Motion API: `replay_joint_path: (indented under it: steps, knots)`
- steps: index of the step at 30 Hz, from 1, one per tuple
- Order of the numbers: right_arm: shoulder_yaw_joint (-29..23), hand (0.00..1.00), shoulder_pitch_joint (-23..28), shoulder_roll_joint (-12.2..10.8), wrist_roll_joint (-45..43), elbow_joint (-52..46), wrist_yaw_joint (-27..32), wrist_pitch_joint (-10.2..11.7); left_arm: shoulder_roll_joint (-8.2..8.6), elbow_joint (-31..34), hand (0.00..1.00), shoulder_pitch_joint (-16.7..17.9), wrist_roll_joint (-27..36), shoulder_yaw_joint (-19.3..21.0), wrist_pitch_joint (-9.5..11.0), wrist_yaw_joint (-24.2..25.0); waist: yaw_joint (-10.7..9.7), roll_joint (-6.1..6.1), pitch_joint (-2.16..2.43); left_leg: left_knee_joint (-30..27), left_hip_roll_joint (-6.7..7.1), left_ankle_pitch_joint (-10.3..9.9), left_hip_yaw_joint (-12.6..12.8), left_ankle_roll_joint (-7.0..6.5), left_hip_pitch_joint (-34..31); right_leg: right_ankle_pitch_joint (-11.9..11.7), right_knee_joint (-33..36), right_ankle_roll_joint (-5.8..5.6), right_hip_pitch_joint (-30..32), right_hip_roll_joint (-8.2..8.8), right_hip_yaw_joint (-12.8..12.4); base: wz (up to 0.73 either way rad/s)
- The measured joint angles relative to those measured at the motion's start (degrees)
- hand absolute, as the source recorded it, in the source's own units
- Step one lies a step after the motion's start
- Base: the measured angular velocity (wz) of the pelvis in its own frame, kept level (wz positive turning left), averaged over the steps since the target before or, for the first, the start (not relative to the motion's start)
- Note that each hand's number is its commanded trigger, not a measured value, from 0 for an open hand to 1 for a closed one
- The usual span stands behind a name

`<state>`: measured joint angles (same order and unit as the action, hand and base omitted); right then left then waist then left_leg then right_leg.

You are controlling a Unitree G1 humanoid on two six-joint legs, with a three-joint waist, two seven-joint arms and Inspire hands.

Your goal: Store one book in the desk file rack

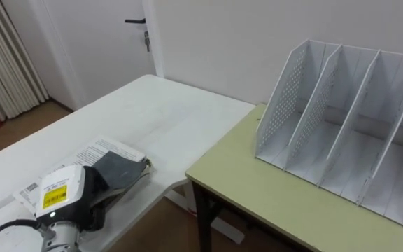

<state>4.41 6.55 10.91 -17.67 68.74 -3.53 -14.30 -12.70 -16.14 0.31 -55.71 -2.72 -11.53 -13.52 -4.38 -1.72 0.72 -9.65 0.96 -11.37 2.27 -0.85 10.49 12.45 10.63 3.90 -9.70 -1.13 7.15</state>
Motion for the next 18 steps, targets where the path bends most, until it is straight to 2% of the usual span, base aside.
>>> replay_joint_path:
  steps: [5, 8, 12, 14, 16, 18]
  knots:
    - [0.0, 0.00, 0.0, -0.1, 2.2, -0.3, 0.3, 0.6, -0.03, 3.8, 1.00, 0.8, 4.0, 0.0, -0.6, 0.5, 0.1, 0.03, -0.02, 0.0, 0.01, 0.0, 0.0, 0.00, -0.9, 0.0, 0.0, 0.00, 0.7, 0.14, 0.6, 0.04]
    - [-0.1, 0.00, -0.2, 0.0, 2.3, -2.2, 0.5, 1.0, -0.06, 5.7, 1.00, 1.2, 8.8, 0.8, -0.7, 1.0, 0.2, 0.03, -0.04, 0.0, 0.02, 0.0, 0.0, 0.00, -0.9, 0.0, -0.1, 0.00, 0.7, 0.18, 0.9, 0.05]
    - [-0.1, 0.00, -1.3, 0.2, 3.8, -3.2, 1.2, 3.5, -0.06, 13.6, 1.00, 4.0, 19.0, 1.9, -0.8, 4.1, 0.7, 0.14, -0.11, 0.0, 0.03, 0.0, -0.3, 0.00, -1.1, 0.0, -0.7, 0.00, 0.6, 0.18, 1.1, 0.04]
    - [0.0, 0.00, -1.2, 0.2, 4.5, -4.4, 1.5, 4.0, -0.05, 14.8, 1.00, 4.3, 22.4, 2.0, -0.2, 4.6, 1.6, 0.24, -0.20, 0.0, 0.03, 0.0, -0.6, 0.00, -1.1, 0.0, -0.8, 0.01, 0.6, 0.14, 1.1, 0.02]
    - [0.3, 0.00, -1.2, 0.4, 5.8, -7.0, 1.2, 4.5, -0.10, 16.6, 1.00, 4.3, 28.8, 2.4, 0.2, 5.5, 2.5, 0.21, -0.26, -0.1, 0.01, 0.0, -0.6, 0.01, -1.9, -0.1, -0.9, 0.04, 1.3, 0.11, 1.2, 0.00]
    - [0.8, 0.00, -1.1, 0.9, 6.0, -9.0, 0.3, 5.4, -0.25, 17.9, 1.00, 4.3, 33.7, 2.7, 1.5, 6.1, 3.3, 0.21, -0.35, -0.1, -0.07, 0.0, -0.7, 0.01, -2.5, -0.2, -0.8, 0.08, 1.9, 0.13, 1.4, 0.00]
